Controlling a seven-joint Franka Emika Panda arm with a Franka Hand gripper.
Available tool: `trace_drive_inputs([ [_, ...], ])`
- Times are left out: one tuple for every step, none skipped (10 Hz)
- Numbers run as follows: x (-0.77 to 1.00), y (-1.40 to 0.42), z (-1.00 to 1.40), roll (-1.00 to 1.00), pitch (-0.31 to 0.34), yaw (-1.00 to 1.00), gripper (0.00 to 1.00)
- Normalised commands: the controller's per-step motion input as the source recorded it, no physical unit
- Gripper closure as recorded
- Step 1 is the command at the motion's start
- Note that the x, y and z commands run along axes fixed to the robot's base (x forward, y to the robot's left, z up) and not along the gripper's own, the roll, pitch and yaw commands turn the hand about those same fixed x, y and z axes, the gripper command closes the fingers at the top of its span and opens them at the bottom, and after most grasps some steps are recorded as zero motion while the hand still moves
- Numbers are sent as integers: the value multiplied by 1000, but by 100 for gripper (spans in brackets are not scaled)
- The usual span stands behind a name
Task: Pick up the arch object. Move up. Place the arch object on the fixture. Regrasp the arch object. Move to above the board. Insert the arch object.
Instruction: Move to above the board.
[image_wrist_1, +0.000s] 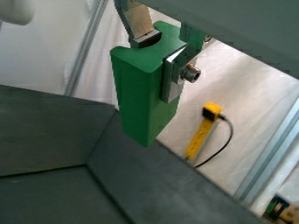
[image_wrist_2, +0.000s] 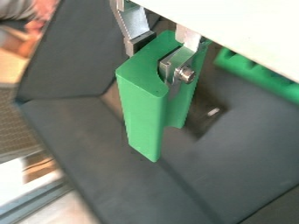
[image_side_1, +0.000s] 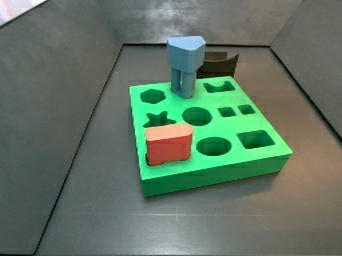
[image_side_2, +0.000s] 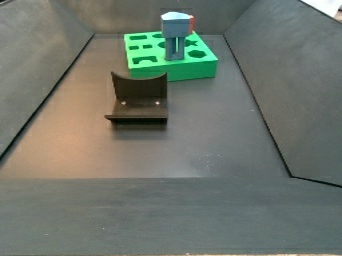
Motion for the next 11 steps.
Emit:
trace_drive_inputs([
  [-636, -1000, -85, -1000, -179, -69, 100],
  [-647, -1000, -77, -1000, -192, -73, 100],
  [-666, -1000, -77, -1000, -204, -78, 100],
  [-686, -1000, -86, -1000, -214, -80, 100],
  [-711, -1000, -79, -1000, -228, -90, 100],
  [-743, -1000, -79, -1000, -241, -100, 100],
  [-801, -1000, -85, -1000, -257, -108, 100],
  [-680, -793, -63, -1000, -272, -114, 100],
  [-471, -477, -42, -942, -274, -109, 100],
  [-299, -249, -25, -724, -207, -78, 100],
  [-158, -118, -14, -458, -118, -40, 100],
])
